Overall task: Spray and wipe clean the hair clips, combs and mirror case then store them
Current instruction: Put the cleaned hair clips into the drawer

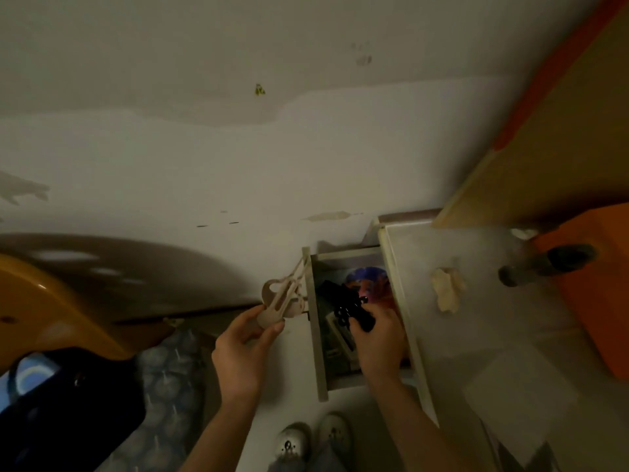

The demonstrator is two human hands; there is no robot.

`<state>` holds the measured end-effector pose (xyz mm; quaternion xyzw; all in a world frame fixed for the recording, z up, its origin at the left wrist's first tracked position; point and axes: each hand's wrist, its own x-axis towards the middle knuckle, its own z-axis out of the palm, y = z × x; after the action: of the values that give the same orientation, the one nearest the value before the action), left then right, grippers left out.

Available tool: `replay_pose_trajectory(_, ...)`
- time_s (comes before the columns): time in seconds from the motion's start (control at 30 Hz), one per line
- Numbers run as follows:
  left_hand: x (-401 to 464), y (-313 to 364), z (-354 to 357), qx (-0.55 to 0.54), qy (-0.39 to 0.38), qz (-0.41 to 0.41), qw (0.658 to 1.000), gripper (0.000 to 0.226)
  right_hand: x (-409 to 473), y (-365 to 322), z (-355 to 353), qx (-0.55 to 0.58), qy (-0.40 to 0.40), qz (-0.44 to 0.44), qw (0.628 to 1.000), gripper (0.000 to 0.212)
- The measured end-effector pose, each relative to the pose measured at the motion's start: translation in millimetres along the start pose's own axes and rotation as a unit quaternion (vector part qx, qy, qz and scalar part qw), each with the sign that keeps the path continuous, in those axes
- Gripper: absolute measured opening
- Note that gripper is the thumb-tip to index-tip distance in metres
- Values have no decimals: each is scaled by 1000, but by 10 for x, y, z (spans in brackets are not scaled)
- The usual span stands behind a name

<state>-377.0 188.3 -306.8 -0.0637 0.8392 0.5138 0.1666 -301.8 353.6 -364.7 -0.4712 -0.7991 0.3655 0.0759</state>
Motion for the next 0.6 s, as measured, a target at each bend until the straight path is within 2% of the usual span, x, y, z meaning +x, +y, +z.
replay_pose_trajectory(0.2,142,-106,174,-27,3,-6,1000,39,258,77,339,17,7,-4,1000,30)
replay_pose_trajectory(0.6,234,-309,300,-47,9,-20,999,42,508,184,770,-34,38,-54,997,32)
